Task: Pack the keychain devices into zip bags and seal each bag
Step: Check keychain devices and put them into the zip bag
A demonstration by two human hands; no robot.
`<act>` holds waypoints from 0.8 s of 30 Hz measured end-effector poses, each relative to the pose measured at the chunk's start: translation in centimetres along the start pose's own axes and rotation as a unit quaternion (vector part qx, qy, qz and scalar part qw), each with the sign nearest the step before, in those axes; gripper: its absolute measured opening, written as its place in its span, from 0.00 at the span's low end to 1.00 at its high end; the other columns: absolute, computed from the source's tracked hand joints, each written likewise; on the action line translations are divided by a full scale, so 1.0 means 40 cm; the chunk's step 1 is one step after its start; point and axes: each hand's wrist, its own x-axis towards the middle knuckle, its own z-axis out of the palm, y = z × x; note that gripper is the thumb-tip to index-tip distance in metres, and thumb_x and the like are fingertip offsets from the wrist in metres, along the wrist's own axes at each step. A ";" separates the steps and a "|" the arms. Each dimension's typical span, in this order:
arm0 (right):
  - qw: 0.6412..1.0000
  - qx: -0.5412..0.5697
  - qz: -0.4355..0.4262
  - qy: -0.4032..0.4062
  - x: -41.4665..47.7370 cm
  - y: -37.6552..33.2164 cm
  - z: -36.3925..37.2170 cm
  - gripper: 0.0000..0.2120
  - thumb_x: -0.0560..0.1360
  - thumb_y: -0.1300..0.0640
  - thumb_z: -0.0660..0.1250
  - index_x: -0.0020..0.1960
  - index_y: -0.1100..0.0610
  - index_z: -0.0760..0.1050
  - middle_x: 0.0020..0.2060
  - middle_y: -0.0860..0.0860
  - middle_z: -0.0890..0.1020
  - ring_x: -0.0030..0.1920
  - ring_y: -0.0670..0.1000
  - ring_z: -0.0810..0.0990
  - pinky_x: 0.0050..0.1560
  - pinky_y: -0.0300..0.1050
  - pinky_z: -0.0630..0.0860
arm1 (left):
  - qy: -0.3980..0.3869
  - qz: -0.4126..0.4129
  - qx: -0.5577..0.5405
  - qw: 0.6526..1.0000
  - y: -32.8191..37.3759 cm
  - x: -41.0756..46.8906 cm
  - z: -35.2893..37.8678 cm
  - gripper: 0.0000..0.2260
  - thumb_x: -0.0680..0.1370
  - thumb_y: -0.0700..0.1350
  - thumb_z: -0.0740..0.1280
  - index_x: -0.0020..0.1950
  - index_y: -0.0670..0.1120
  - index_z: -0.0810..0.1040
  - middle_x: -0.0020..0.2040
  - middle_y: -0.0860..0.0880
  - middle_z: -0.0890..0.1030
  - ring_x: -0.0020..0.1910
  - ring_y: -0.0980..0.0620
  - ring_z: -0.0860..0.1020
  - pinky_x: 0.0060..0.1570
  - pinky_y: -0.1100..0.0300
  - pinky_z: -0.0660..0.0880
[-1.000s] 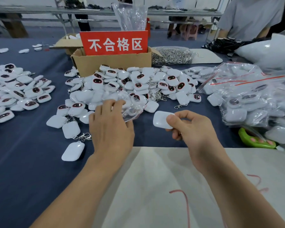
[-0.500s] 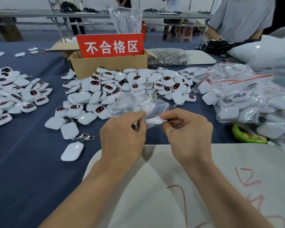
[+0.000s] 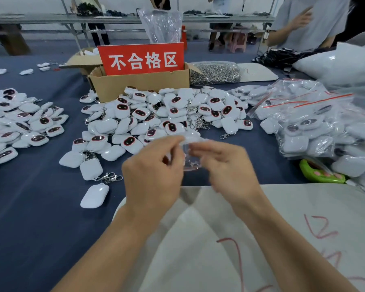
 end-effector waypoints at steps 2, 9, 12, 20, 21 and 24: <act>0.993 0.052 -0.009 0.108 0.010 0.008 -0.027 0.17 0.73 0.65 0.62 0.44 0.47 0.87 0.42 0.44 0.89 0.25 0.42 0.75 0.28 0.31 0.70 | 0.032 -0.021 0.013 0.999 -0.020 0.028 -0.027 0.08 0.77 0.40 0.70 0.52 0.47 0.88 0.37 0.49 0.85 0.35 0.57 0.73 0.41 0.77 0.66; 0.946 -0.323 -0.018 0.003 0.092 0.076 0.002 0.28 0.78 0.57 0.67 0.78 0.50 0.69 0.73 0.50 0.74 0.72 0.50 0.70 0.72 0.47 0.67 | 0.164 -0.059 -0.003 0.985 -0.060 0.129 -0.117 0.11 0.82 0.47 0.65 0.57 0.52 0.87 0.35 0.51 0.83 0.29 0.53 0.79 0.36 0.64 0.75; 0.918 -0.386 -0.067 -0.058 0.143 0.079 0.043 0.31 0.80 0.53 0.65 0.81 0.54 0.61 0.81 0.50 0.62 0.80 0.52 0.55 0.77 0.56 0.61 | 0.163 0.042 0.036 0.985 -0.038 0.090 -0.090 0.10 0.81 0.42 0.67 0.59 0.46 0.86 0.39 0.51 0.84 0.35 0.53 0.80 0.43 0.73 0.74; 0.874 -0.478 -0.087 -0.008 0.125 0.084 0.024 0.05 0.79 0.57 0.64 0.54 0.55 0.74 0.52 0.54 0.73 0.53 0.59 0.74 0.47 0.49 0.61 | -0.219 -0.020 0.171 0.960 -0.017 -0.020 0.022 0.24 0.71 0.61 0.68 0.68 0.65 0.72 0.39 0.55 0.84 0.44 0.48 0.82 0.39 0.57 0.66; 0.876 -0.475 -0.084 0.013 0.116 0.080 0.015 0.04 0.81 0.55 0.62 0.50 0.54 0.74 0.50 0.53 0.73 0.51 0.58 0.73 0.46 0.49 0.60 | -0.223 -0.024 0.168 0.960 -0.024 -0.015 0.021 0.25 0.70 0.61 0.69 0.66 0.66 0.72 0.38 0.56 0.84 0.43 0.49 0.82 0.38 0.57 0.64; 0.926 -0.359 -0.043 0.107 0.076 0.073 -0.019 0.19 0.82 0.54 0.60 0.32 0.52 0.65 0.35 0.47 0.72 0.38 0.52 0.70 0.39 0.48 0.61 | -0.194 -0.005 0.181 0.964 -0.045 -0.010 0.011 0.19 0.69 0.47 0.76 0.59 0.60 0.81 0.36 0.52 0.84 0.37 0.44 0.81 0.36 0.59 0.63</act>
